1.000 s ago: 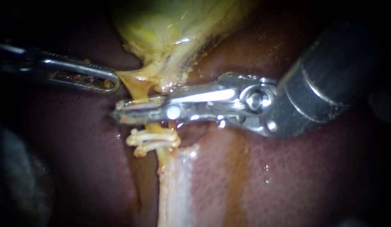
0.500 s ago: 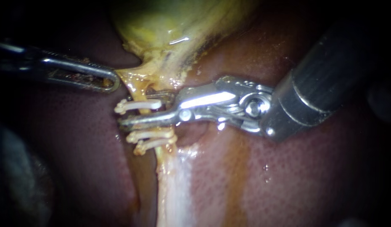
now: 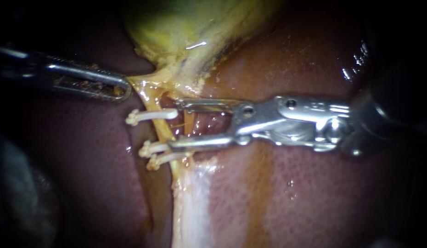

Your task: Going back third clip left tube

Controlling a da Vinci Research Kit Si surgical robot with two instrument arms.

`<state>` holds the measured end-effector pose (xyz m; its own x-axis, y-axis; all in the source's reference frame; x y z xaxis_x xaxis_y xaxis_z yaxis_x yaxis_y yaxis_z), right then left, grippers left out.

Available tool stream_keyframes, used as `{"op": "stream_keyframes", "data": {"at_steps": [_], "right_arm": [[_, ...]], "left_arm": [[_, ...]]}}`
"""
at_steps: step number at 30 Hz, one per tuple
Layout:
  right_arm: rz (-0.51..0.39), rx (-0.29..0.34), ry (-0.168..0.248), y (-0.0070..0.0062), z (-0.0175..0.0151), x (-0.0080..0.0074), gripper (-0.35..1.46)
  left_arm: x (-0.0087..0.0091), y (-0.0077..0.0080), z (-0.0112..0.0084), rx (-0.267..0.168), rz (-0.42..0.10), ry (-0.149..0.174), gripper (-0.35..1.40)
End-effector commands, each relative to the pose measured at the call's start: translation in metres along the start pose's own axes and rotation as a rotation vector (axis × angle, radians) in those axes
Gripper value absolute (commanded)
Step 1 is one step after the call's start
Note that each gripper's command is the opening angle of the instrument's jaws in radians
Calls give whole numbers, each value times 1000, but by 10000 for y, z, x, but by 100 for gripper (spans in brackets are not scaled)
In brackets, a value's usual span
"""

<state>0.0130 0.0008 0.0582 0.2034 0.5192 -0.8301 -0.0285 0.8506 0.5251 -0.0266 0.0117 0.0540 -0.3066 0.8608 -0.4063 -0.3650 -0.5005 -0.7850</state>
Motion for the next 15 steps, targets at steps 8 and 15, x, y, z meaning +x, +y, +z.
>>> {"op": "stream_keyframes", "data": {"at_steps": [8, 15], "right_arm": [[-103, 42, -131, -10, -53, -7, 49], [-153, 59, -154, -11, -77, -6, 50]], "left_arm": [[0, -1, 0, 0, 1, 0, -35], [0, -1, 0, 0, 1, 0, -35]]}}
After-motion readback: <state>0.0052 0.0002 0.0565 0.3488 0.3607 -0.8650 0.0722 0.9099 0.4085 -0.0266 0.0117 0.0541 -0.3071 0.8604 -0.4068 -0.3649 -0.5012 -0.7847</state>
